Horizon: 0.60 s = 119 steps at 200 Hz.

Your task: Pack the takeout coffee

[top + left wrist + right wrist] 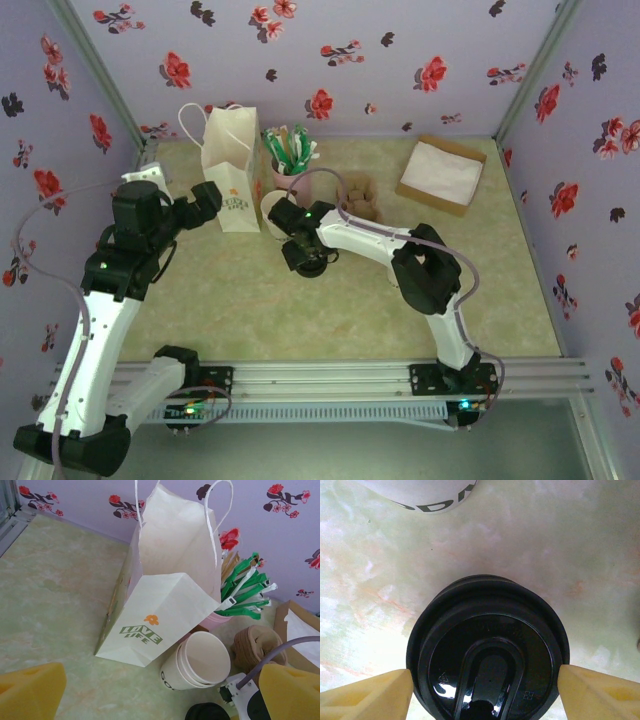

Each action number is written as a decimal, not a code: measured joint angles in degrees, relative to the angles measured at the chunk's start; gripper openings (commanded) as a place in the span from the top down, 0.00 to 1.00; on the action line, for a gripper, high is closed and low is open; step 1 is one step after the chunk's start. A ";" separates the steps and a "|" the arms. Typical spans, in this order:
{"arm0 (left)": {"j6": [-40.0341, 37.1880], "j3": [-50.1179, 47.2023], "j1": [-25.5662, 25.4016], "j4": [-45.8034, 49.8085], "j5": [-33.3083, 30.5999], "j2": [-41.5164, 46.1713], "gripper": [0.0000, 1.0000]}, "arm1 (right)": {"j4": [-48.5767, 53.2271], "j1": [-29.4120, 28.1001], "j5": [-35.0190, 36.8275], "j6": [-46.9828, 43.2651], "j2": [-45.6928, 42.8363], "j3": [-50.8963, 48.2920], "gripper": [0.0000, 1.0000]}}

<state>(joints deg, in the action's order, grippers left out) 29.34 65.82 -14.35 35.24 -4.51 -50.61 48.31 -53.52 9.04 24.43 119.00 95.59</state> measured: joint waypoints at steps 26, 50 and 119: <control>-0.02 0.00 0.00 0.00 0.00 0.02 0.00 | 0.09 0.00 0.00 -0.02 0.28 0.13 0.20; -0.02 0.00 0.00 -0.02 0.00 0.02 0.00 | 0.22 0.00 0.00 0.00 0.37 0.28 0.20; -0.20 0.00 0.00 -0.02 0.00 0.02 0.00 | 0.20 0.00 -0.11 0.02 0.37 0.28 0.16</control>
<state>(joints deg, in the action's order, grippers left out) 29.15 65.82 -14.35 35.22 -4.51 -50.59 48.51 -53.52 8.93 24.45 119.37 95.88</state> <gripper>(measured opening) 0.997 0.830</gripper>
